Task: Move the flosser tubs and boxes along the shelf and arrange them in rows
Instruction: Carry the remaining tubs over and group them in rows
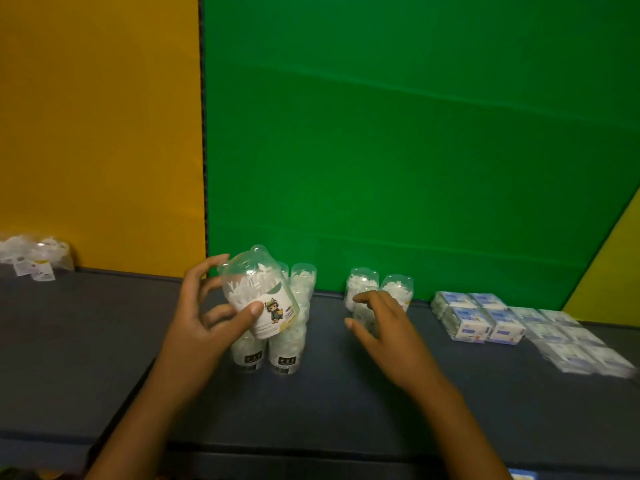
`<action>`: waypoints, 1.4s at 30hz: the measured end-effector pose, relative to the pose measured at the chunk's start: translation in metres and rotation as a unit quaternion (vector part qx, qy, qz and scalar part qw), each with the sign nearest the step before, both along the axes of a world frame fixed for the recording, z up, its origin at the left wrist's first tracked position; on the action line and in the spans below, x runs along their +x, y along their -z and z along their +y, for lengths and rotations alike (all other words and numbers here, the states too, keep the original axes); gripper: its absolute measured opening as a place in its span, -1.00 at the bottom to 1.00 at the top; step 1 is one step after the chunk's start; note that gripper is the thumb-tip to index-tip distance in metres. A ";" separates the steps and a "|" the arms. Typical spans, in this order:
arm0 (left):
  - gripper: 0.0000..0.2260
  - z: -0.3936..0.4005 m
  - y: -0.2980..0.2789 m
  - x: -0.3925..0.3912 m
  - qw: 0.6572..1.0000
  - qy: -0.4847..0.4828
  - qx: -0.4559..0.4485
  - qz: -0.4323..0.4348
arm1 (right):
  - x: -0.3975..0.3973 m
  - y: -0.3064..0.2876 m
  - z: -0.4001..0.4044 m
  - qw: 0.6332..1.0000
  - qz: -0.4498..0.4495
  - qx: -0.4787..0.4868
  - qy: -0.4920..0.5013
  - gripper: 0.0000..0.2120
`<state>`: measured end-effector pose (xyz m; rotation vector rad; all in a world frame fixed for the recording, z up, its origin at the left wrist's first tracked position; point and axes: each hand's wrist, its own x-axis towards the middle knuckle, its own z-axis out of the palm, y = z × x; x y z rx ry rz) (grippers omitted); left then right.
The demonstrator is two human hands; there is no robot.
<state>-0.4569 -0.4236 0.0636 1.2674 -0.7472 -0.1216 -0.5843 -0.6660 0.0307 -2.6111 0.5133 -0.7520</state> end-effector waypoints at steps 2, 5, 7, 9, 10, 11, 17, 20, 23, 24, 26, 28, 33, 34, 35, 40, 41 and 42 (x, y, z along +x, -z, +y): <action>-0.38 -0.019 -0.008 -0.006 1.000 0.011 0.007 -0.016 | -0.017 -0.010 -0.022 0.998 0.035 -0.034 0.033 -0.64; -0.39 -0.050 -0.019 -0.019 0.999 0.016 0.022 -0.042 | -0.038 -0.021 -0.054 0.991 0.076 -0.078 0.072 -0.55; -0.41 -0.073 -0.024 -0.029 0.998 0.013 0.020 -0.052 | -0.049 -0.026 -0.074 0.990 0.084 -0.077 0.084 -0.53; -0.42 -0.099 -0.029 -0.038 0.998 0.014 0.019 -0.066 | -0.058 -0.030 -0.094 0.990 0.085 -0.076 0.083 -0.52; -0.42 -0.112 -0.031 -0.041 0.997 0.018 0.025 -0.075 | -0.063 -0.031 -0.104 0.990 0.084 -0.077 0.083 -0.52; -0.42 -0.126 -0.031 -0.043 0.995 0.025 0.035 -0.087 | -0.067 -0.033 -0.114 0.990 0.081 -0.078 0.086 -0.53; -0.40 -0.207 -0.020 -0.042 0.969 -0.002 0.159 -0.188 | -0.078 -0.032 -0.168 0.993 0.070 -0.058 0.081 -0.58; -0.41 -0.239 -0.009 -0.047 0.945 -0.020 0.223 -0.240 | -0.078 -0.025 -0.189 0.994 0.067 -0.045 0.070 -0.60; -0.43 -0.260 0.008 -0.047 0.918 -0.032 0.280 -0.278 | -0.076 -0.017 -0.203 0.996 0.060 -0.033 0.057 -0.63; -0.44 -0.264 0.014 -0.047 0.909 -0.036 0.295 -0.293 | -0.075 -0.014 -0.207 0.996 0.058 -0.032 0.051 -0.64; -0.45 -0.271 0.027 -0.045 0.883 -0.050 0.331 -0.328 | -0.072 -0.008 -0.213 0.997 0.057 -0.030 0.037 -0.65; -0.43 -0.275 0.038 -0.045 0.859 -0.068 0.366 -0.353 | -0.070 -0.004 -0.216 0.998 0.057 -0.019 0.024 -0.64; -0.41 -0.284 0.052 -0.047 0.811 -0.108 0.403 -0.411 | -0.065 0.008 -0.223 0.999 0.051 -0.015 0.004 -0.65; -0.41 -0.285 0.053 -0.047 0.805 -0.113 0.405 -0.418 | -0.064 0.010 -0.224 0.999 0.052 -0.015 0.000 -0.65; -0.41 -0.286 0.053 -0.047 0.801 -0.117 0.407 -0.423 | -0.063 0.012 -0.225 0.998 0.053 -0.014 -0.004 -0.65; -0.38 -0.290 0.052 -0.048 0.789 -0.126 0.418 -0.433 | -0.061 0.013 -0.230 0.998 0.058 -0.019 -0.007 -0.65; -0.37 -0.290 0.052 -0.048 0.787 -0.124 0.422 -0.432 | -0.061 0.012 -0.231 0.998 0.061 -0.020 -0.006 -0.65; -0.36 -0.289 0.052 -0.048 0.784 -0.122 0.427 -0.433 | -0.060 0.011 -0.230 0.998 0.063 -0.023 -0.006 -0.64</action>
